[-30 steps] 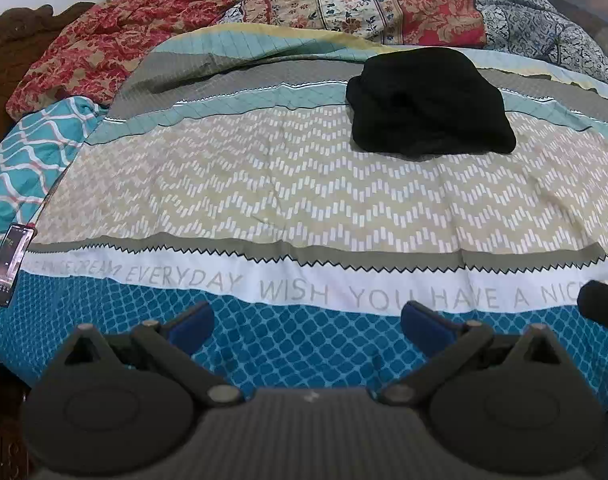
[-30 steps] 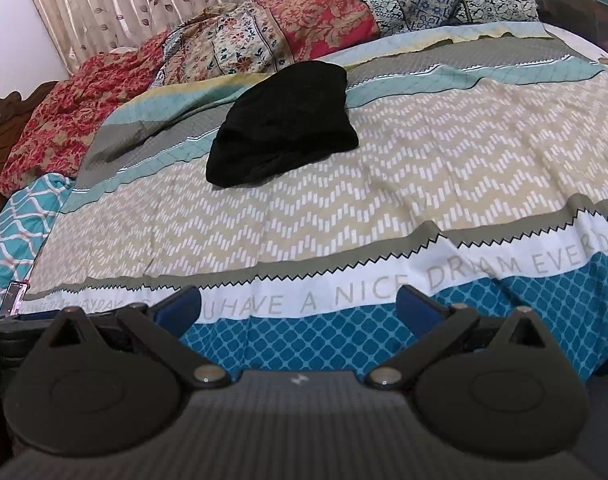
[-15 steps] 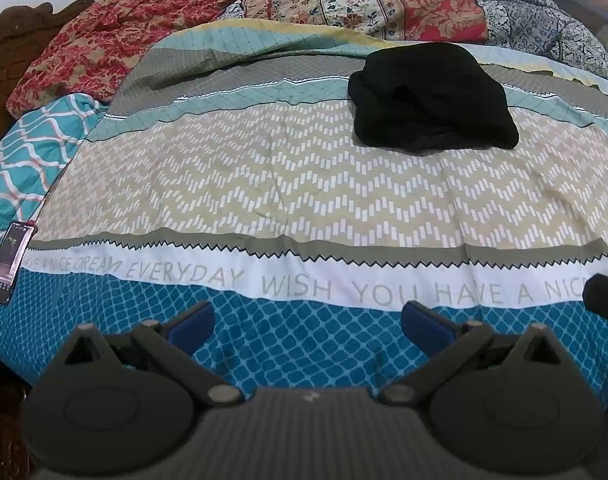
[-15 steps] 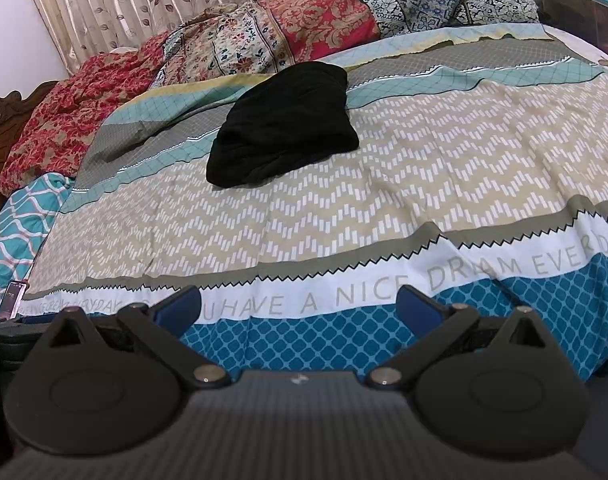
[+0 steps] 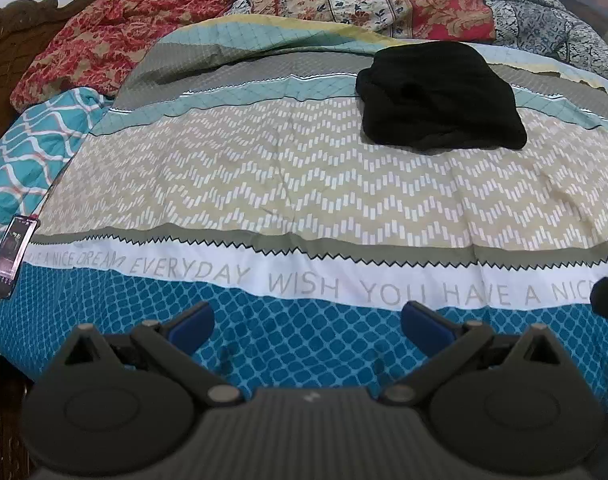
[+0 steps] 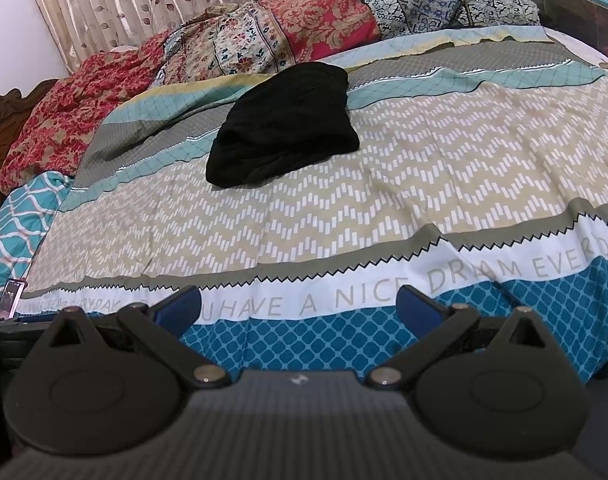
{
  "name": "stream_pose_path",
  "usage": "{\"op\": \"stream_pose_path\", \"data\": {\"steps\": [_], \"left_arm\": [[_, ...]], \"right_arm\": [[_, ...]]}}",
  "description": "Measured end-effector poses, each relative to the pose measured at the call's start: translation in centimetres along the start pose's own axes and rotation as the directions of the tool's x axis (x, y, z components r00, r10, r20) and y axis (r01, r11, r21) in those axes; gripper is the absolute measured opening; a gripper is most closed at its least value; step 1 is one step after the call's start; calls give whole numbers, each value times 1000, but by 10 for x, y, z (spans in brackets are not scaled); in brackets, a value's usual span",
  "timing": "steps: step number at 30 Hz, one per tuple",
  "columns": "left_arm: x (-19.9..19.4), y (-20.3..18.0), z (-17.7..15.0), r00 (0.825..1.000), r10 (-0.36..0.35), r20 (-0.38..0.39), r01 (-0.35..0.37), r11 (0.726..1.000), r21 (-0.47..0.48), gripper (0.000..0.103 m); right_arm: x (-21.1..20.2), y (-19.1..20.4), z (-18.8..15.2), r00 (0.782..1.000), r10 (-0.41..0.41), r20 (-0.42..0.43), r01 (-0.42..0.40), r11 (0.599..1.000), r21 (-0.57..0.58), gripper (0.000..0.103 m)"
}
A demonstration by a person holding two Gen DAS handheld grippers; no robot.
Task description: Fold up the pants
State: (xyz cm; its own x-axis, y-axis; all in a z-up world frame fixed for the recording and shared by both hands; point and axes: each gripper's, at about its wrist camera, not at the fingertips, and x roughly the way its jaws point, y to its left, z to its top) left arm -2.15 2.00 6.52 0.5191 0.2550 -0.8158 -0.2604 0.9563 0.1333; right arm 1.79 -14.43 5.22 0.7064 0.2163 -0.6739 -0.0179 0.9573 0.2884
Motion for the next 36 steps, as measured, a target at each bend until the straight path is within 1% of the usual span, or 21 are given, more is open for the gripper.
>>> {"op": "stream_pose_path", "data": {"steps": [12,22,36], "left_arm": [[3,3,-2,1000,-4,-15,4,1000,-17,103],[6,5,-3,999,-30,-37,29,999,-32,103],[9,8,-4,998,-30,-56,27,998,-52,103]], "right_arm": [[1,0,-1,1000,-2,-3,2,1000,4,103],[2,0,-3,1000,1,-13,-1,1000,10,103],[4,0,-4,1000,2,-25,-1,1000,9,103]]}}
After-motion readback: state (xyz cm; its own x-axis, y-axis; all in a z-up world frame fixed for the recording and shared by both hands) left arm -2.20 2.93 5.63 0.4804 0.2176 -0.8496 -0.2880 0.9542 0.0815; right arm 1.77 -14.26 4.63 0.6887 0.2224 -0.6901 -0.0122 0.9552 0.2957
